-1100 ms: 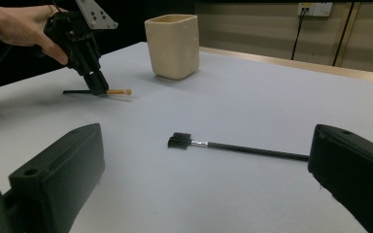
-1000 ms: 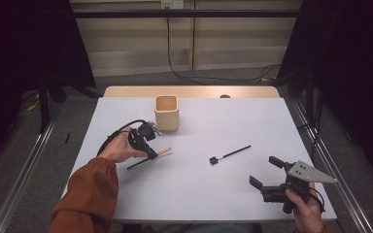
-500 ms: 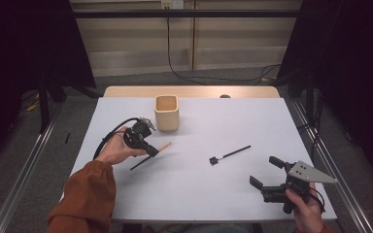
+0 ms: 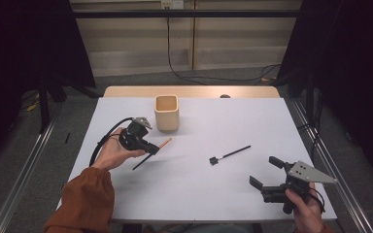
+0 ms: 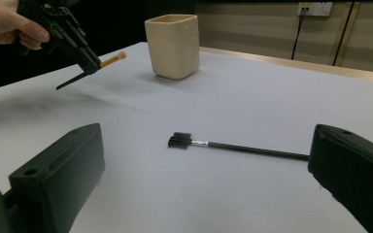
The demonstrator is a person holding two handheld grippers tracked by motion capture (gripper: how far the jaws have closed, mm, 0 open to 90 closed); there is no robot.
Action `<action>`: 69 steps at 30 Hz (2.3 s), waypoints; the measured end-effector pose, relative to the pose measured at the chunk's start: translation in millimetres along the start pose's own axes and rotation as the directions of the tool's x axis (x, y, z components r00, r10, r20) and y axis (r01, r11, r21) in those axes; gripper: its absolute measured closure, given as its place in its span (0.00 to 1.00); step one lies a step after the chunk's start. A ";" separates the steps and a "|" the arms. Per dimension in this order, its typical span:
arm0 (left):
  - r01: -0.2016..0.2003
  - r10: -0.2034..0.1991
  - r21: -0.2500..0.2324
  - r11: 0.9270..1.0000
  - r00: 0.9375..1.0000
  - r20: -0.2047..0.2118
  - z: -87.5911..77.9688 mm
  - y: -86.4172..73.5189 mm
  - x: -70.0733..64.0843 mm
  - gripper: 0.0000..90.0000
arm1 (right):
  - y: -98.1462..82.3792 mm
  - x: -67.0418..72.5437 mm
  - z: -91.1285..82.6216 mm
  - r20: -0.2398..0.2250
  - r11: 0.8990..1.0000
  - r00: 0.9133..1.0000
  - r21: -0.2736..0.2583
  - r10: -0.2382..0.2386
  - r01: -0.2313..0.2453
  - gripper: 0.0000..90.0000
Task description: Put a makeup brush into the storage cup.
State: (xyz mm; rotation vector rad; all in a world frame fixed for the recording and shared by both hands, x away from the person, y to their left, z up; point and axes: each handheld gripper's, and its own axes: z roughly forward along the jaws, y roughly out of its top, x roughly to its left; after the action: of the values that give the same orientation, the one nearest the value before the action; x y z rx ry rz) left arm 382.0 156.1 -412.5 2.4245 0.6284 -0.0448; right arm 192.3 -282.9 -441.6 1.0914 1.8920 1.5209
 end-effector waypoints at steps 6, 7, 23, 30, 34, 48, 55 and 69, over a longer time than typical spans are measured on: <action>0.034 -0.035 -0.078 0.996 0.999 -0.003 -5.9 -3.9 1.1 0.93 | -0.1 -0.4 -0.1 -0.002 1.000 1.000 0.001 -0.002 0.002 0.00; 0.035 -0.035 -0.088 0.995 0.999 -0.001 -7.8 -4.7 2.4 0.93 | -0.1 -0.4 -0.1 -0.002 1.000 1.000 0.001 -0.002 0.002 0.00; 0.066 -0.072 -0.305 0.950 0.997 -0.007 -28.2 -11.1 -4.2 0.93 | -0.1 -0.2 -0.2 -0.008 1.000 1.000 -0.001 -0.001 0.001 0.00; 0.072 -0.082 -0.394 0.916 0.997 -0.008 -32.3 -15.2 -7.0 0.93 | 0.0 0.4 -0.7 -0.008 1.000 1.000 -0.002 0.000 0.000 0.00; 0.061 -0.087 -0.428 0.902 0.995 -0.041 -34.6 -17.0 -14.3 0.93 | 0.0 0.3 -0.6 -0.006 1.000 1.000 0.000 -0.002 0.002 0.00; 0.037 -0.085 -0.562 0.827 0.995 -0.059 -31.3 -23.2 -16.7 0.93 | 0.0 0.0 -0.5 -0.003 1.000 1.000 -0.002 0.001 -0.001 0.00; 0.024 -0.093 -0.604 0.796 0.992 -0.083 -39.4 -23.8 -16.4 0.93 | -0.1 -0.1 -0.7 -0.003 1.000 1.000 -0.002 0.000 0.000 0.00; -0.006 -0.093 -0.652 0.759 0.989 -0.118 -52.5 -8.7 -20.5 0.93 | 0.1 0.4 -0.1 -0.001 1.000 1.000 -0.002 0.001 -0.001 0.00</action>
State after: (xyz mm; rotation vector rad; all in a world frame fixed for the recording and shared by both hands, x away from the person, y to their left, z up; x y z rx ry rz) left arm 353.8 184.0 -371.6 1.7354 0.6331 0.2913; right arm 192.1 -282.6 -441.4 1.0910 1.8903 1.5247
